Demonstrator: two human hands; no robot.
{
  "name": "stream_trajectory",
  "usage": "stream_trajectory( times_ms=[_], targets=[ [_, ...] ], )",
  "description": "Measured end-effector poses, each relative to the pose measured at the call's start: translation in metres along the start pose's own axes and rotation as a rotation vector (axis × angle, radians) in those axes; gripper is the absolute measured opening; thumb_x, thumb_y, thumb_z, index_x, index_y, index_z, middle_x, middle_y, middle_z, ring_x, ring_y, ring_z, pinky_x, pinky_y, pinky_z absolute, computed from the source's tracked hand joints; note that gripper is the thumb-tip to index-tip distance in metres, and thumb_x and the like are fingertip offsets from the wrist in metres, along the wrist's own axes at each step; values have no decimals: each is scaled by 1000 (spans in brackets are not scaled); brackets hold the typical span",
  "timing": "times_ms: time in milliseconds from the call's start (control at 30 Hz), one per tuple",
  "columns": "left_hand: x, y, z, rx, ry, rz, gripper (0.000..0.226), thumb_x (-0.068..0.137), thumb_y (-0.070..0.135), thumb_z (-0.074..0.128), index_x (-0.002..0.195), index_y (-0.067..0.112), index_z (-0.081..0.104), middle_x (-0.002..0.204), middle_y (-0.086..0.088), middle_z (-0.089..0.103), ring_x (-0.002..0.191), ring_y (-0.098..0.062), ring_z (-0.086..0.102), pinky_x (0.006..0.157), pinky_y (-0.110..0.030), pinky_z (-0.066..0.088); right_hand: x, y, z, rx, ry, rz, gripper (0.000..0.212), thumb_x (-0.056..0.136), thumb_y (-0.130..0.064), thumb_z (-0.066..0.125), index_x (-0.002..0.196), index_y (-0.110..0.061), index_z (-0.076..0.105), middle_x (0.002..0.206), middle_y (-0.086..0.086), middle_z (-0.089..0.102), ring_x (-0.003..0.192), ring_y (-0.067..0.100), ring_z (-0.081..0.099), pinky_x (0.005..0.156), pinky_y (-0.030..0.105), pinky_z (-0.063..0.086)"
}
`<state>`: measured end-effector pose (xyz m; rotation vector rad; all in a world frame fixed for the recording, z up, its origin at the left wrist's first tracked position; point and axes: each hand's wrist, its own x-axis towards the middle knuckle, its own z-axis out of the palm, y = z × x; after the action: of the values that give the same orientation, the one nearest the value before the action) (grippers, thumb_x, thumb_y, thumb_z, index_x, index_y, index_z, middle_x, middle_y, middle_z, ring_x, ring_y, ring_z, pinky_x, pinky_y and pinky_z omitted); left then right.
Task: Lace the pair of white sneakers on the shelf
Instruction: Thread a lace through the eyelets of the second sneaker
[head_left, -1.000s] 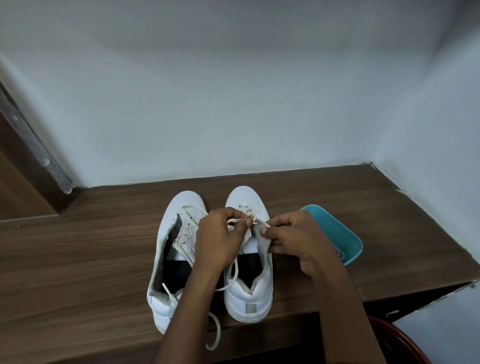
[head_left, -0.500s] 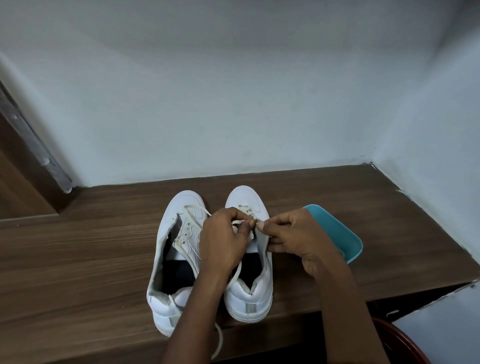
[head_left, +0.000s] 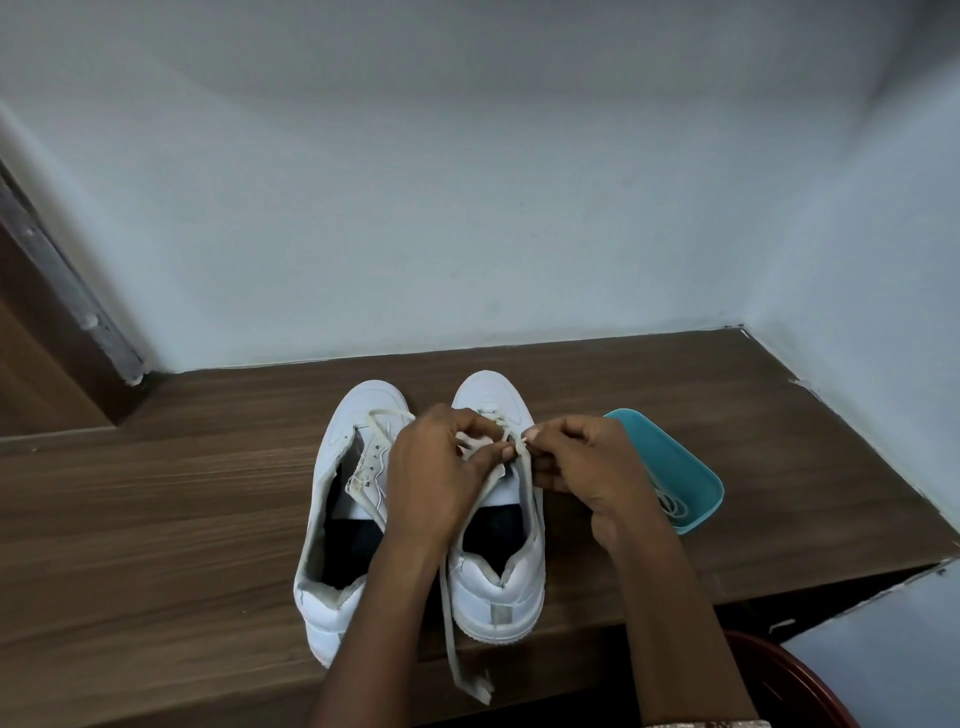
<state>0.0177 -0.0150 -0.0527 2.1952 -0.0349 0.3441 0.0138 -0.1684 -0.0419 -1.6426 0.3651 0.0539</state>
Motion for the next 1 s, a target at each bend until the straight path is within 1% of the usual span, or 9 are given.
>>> stream_trajectory(
  times_ms=[200,333,467,567,667,733,800,900,1000],
  targets=[
    [3,19,-23,247,-78,-18,65,61,53,87,119,38,60,124,11,46,126,-20,43,101,-44,36,-5,-24,-13,216,146,-101,17,101,-12,53,94,-3,65,86,13,77,79,25,76,70,35,63],
    [1,20,-30,219,-75,1,50,69,50,83,113,46,62,109,18,41,120,-21,48,99,-46,37,-17,-43,-35,608,94,-148,14,102,-11,51,95,-4,60,89,19,76,85,29,76,74,36,64],
    [-5,26,-18,162,-142,129,37,77,63,66,113,53,65,111,17,53,116,-18,49,96,-46,41,-27,-54,-60,885,-4,-102,19,101,-14,50,85,-12,61,71,3,70,74,17,74,63,26,60],
    [-13,37,2,417,-142,205,29,88,58,62,113,49,69,110,13,55,113,-16,45,91,-41,35,-32,-60,-70,1004,-113,-133,20,101,-15,49,85,-13,60,63,-4,59,58,7,62,55,20,54],
    [-18,46,14,515,22,293,10,87,41,71,88,34,78,84,9,62,91,-21,56,76,-40,39,-33,-59,-80,1077,-227,-192,22,103,-16,42,87,-14,56,61,-7,45,46,2,42,43,14,39],
    [-19,53,18,489,130,375,8,84,28,73,77,27,75,73,7,64,76,-23,59,67,-37,39,-26,-51,-89,980,-186,-216,20,102,-12,44,88,-12,59,61,-5,40,42,3,33,39,15,30],
    [-21,65,21,369,185,428,11,83,18,66,75,23,71,70,5,64,68,-23,58,62,-35,38,-22,-41,-91,586,-49,-225,14,95,-3,54,96,-9,66,63,-1,47,43,5,34,40,18,30],
    [-30,86,31,258,143,529,13,82,9,60,81,19,68,76,1,63,71,-20,56,66,-32,39,-24,-29,-75,12,-104,-205,30,88,12,60,99,-14,71,80,5,70,65,12,62,58,27,52],
    [-40,96,46,244,-11,628,34,86,11,39,95,9,71,89,-8,68,83,-28,60,73,-40,47,-24,-21,-54,125,-149,-43,37,99,12,40,83,-18,55,73,2,62,72,15,54,68,28,44]
  ],
)
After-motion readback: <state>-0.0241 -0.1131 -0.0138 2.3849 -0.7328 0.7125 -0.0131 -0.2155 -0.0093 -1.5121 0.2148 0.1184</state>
